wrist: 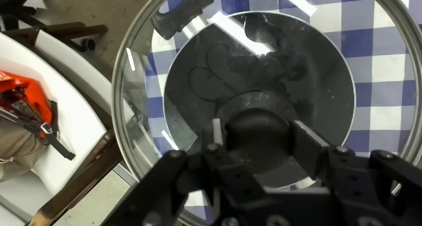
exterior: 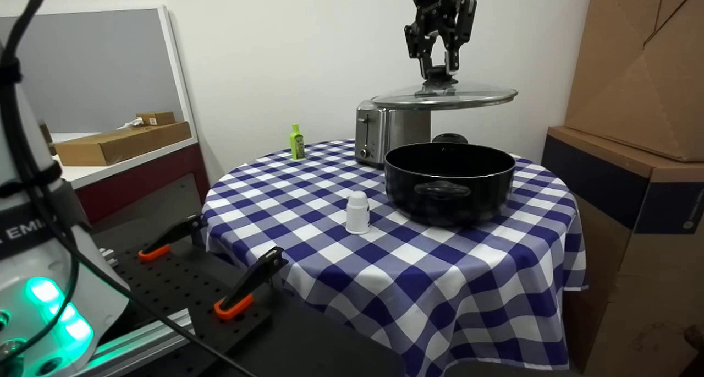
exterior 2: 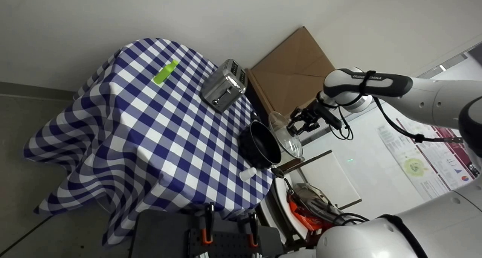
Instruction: Put the glass lid on the black pot
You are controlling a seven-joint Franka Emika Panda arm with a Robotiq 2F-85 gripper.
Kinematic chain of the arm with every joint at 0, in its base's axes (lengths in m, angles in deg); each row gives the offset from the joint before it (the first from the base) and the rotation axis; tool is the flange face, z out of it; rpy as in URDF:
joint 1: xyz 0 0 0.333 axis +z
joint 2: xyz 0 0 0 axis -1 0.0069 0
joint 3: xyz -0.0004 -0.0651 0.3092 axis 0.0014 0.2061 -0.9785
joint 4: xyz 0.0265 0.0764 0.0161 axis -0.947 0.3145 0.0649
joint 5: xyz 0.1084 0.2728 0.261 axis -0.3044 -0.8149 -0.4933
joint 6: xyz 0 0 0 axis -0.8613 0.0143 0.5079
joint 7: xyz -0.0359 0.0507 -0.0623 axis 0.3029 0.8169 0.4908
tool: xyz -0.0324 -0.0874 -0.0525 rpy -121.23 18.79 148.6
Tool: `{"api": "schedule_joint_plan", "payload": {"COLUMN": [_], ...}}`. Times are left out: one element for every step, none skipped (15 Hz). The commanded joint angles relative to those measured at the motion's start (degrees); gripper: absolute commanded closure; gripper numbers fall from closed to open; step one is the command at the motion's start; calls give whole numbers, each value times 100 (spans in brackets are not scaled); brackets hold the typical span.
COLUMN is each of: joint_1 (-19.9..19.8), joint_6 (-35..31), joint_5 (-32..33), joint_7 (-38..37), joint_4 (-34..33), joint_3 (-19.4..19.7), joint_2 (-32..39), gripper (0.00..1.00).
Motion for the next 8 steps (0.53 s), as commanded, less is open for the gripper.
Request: {"api": "schedule_joint_plan", "payload": {"joint_1": [92, 110, 125, 140, 154, 172, 185, 193], "joint_6": [122, 136, 134, 146, 149, 132, 129, 129], "joint_5": [-26, -31, -35, -40, -44, -38, -30, -32], "joint_7": [-31, -23, -22, -15, -8, -10, -9, -6], "joint_4": [-790, -895, -985, -1036, -1096, -1104, -1122, -1135], "joint_3": [-3, -5, -5, -5, -4, -4, -1, 0], "joint_2": [643, 767, 890, 981, 1075, 1143, 1204, 1266], "gripper": [74, 74, 74, 74, 74, 74, 74, 74]}}
